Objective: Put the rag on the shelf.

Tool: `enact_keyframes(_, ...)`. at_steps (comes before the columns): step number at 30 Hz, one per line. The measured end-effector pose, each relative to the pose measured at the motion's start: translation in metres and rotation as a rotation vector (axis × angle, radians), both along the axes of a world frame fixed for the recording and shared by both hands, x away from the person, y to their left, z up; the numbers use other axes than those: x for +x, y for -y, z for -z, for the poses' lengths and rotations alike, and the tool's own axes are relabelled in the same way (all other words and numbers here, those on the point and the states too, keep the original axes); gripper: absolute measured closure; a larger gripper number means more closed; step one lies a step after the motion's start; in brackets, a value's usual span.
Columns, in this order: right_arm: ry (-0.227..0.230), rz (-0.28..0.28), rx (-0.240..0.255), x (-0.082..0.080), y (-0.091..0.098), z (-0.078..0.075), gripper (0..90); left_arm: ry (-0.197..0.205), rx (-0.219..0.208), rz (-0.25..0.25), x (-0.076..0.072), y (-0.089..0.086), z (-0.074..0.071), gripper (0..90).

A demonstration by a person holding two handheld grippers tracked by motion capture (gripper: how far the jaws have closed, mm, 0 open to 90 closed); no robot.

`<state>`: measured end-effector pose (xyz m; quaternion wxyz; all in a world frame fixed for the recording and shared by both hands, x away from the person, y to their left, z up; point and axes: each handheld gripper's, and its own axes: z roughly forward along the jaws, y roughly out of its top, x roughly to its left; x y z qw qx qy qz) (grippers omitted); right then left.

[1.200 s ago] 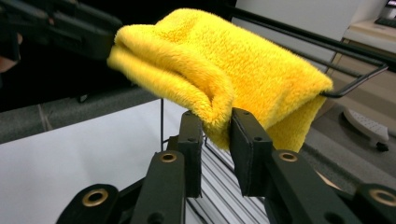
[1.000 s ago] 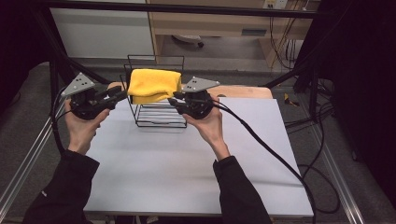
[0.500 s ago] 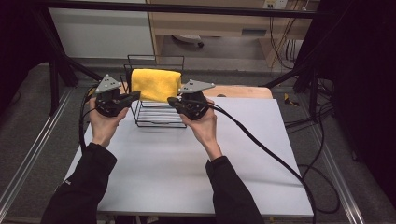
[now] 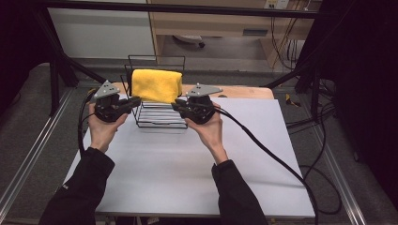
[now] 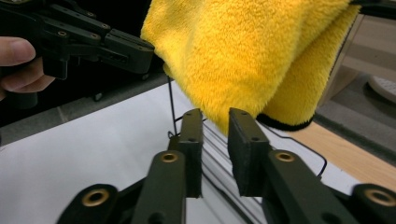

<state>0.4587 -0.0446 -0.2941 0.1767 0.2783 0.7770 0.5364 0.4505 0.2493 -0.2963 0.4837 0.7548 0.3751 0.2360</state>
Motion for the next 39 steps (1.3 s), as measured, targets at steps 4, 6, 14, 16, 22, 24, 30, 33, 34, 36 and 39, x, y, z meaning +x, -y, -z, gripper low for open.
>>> enact_keyframes(4, -0.015, 0.000, -0.001, -0.009, 0.016, 0.001, 60.0, -0.029, 0.028, 0.021, -0.011, -0.004, 0.010, 71.5)
enact_keyframes(6, -0.013, 0.010, -0.015, -0.014, 0.024, 0.002, 56.3, -0.042, 0.051, 0.038, -0.016, -0.005, 0.017, 67.8)
enact_keyframes(14, -0.051, 0.068, -0.022, -0.031, 0.065, 0.018, 28.2, -0.093, 0.066, 0.088, -0.032, -0.010, 0.045, 45.1)
enact_keyframes(16, -0.059, 0.082, -0.034, -0.036, 0.076, 0.024, 23.3, -0.097, 0.055, 0.094, -0.036, -0.011, 0.052, 37.9)
enact_keyframes(22, -0.105, 0.109, -0.048, -0.046, 0.109, 0.046, 12.7, -0.099, 0.061, 0.096, -0.046, -0.012, 0.072, 20.9)
enact_keyframes(24, -0.116, 0.120, -0.046, -0.049, 0.118, 0.051, 10.0, -0.116, 0.070, 0.093, -0.049, -0.011, 0.079, 17.3)
enact_keyframes(30, -0.158, 0.165, -0.057, -0.058, 0.146, 0.074, 5.5, -0.153, 0.083, 0.081, -0.057, -0.014, 0.097, 12.7)
enact_keyframes(33, -0.191, 0.186, -0.042, -0.064, 0.161, 0.089, 4.1, -0.169, 0.088, 0.087, -0.062, -0.017, 0.106, 11.0)
enact_keyframes(34, -0.198, 0.192, -0.039, -0.066, 0.164, 0.093, 3.9, -0.176, 0.094, 0.086, -0.063, -0.018, 0.110, 10.2)
enact_keyframes(36, -0.214, 0.196, -0.030, -0.070, 0.172, 0.102, 2.9, -0.182, 0.093, 0.082, -0.066, -0.021, 0.115, 9.2)
enact_keyframes(39, -0.237, 0.203, -0.032, -0.076, 0.183, 0.114, 1.5, -0.190, 0.099, 0.081, -0.069, -0.024, 0.121, 8.3)
